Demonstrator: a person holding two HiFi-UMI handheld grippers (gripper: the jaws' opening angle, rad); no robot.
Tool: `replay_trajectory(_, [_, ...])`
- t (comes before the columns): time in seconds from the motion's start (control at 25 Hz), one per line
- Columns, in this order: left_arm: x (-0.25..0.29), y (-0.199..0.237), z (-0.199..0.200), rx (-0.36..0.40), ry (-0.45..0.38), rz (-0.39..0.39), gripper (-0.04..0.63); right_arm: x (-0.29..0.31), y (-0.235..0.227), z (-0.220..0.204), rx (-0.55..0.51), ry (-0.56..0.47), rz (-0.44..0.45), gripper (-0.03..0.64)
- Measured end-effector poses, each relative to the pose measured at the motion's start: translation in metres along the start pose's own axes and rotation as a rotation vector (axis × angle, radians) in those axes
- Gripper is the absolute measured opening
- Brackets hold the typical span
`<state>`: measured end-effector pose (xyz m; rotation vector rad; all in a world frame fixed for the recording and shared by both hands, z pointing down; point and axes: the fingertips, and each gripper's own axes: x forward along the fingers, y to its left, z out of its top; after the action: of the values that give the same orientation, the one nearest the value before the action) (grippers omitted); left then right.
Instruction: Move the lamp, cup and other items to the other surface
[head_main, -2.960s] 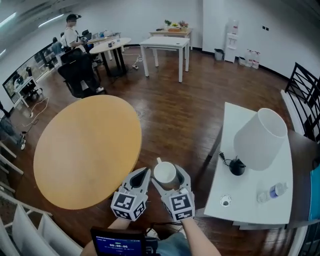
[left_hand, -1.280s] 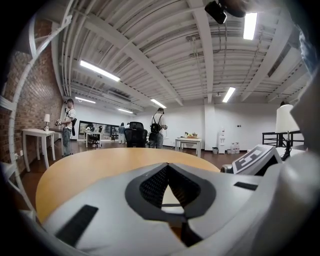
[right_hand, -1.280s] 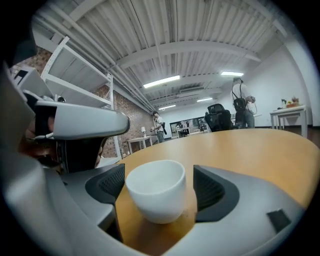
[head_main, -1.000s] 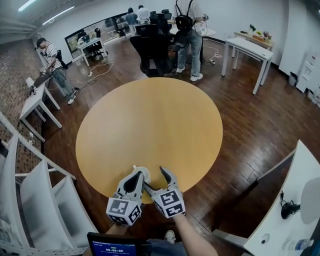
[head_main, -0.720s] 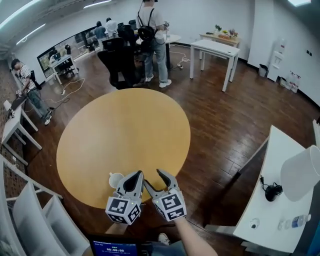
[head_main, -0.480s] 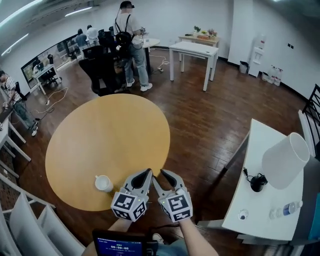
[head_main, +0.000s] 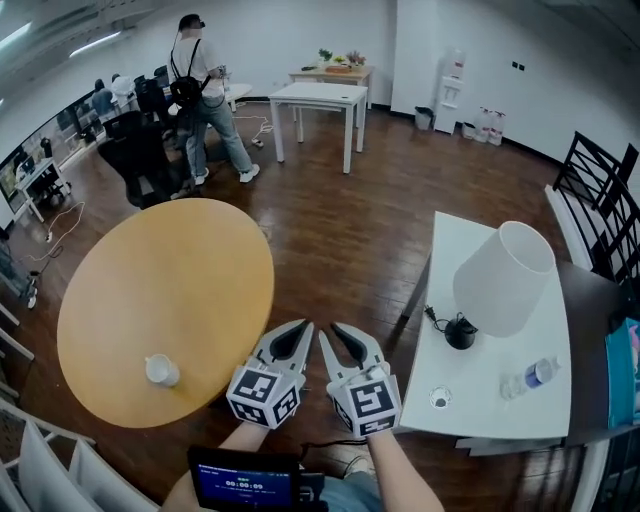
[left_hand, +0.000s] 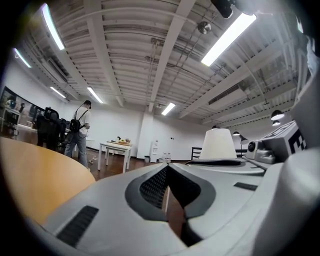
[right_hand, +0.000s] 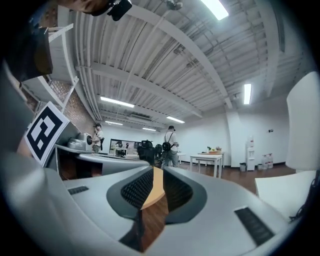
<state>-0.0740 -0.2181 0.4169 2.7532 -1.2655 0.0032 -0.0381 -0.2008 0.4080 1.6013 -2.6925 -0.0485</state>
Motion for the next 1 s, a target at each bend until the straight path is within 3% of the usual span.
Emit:
replay_trajectory(0.36, [0.03,-0.053,-0.008,0.021,0.035,-0.088,0.011,-0.04,-0.047,0.001,-0.001,-0.038,-0.089,0.063])
replay_trajectory(0.8, [0.053,-0.082,-0.005,0.031,0.023,-0.14,0.011,-0.06,-0.073,0.003,-0.003,-0.034,-0.118,0.064])
replay_trajectory(1.0, [0.065,-0.104,-0.003,0.049,0.013,-0.175,0.012,-0.081,-0.095,0.005,-0.011,-0.065,-0.193,0.064])
